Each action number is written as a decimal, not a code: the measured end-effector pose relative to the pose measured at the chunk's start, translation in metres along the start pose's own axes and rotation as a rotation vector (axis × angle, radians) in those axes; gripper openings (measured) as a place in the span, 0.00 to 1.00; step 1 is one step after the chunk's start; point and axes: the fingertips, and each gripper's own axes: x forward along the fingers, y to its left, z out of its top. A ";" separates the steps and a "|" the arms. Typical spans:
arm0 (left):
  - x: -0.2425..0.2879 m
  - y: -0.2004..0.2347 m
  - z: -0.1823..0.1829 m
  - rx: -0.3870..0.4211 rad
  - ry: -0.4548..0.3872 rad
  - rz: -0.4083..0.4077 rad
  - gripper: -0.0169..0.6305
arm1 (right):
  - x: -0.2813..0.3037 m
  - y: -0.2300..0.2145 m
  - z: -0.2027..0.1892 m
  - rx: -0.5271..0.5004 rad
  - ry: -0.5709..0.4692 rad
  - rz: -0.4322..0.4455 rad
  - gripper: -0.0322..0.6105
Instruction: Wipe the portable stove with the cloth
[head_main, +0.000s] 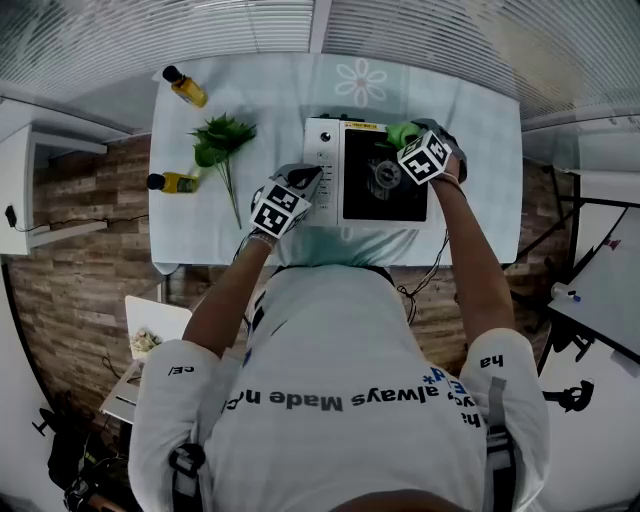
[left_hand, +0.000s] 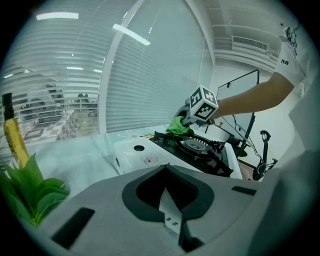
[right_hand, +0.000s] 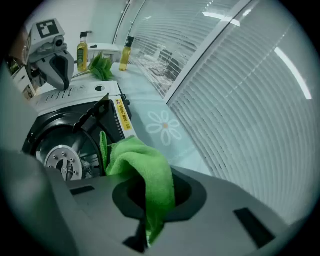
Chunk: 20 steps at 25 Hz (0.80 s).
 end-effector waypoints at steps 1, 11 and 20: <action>0.000 0.000 0.000 0.000 0.001 -0.001 0.05 | 0.000 0.002 0.003 -0.004 -0.001 -0.007 0.09; 0.000 -0.001 0.001 0.008 0.002 -0.003 0.05 | 0.002 0.023 0.044 -0.012 -0.056 -0.004 0.09; 0.000 -0.002 0.002 0.011 0.001 -0.002 0.05 | 0.001 0.052 0.093 -0.019 -0.143 0.035 0.09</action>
